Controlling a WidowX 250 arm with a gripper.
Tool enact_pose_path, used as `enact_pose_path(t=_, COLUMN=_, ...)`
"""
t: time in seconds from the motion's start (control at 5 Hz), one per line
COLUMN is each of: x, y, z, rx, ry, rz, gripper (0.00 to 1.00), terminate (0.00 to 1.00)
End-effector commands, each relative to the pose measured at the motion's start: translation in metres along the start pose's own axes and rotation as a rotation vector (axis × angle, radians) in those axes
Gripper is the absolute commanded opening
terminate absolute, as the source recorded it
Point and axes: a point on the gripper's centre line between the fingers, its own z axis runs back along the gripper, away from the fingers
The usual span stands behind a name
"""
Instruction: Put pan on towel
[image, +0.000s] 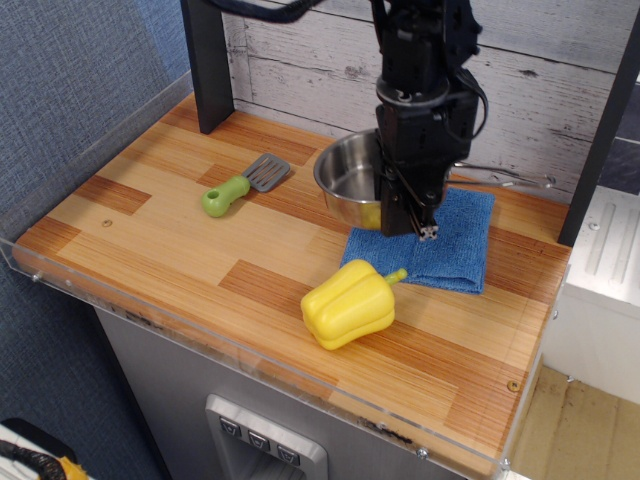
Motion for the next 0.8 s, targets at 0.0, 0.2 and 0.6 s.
enact_pose_path(t=0.0, x=0.008, y=0.002, z=-0.012, rx=0.038, ry=-0.028, rz=-0.008, gripper=0.0, terminate=0.0)
enact_pose_path(t=0.2, x=0.004, y=0.008, z=-0.029, rx=0.041, ry=-0.005, rz=-0.013, gripper=0.0, terminate=0.0)
enact_pose_path(t=0.6, x=-0.007, y=0.013, z=-0.046, rx=0.038, ry=0.009, rz=0.029, gripper=0.0, terminate=0.0)
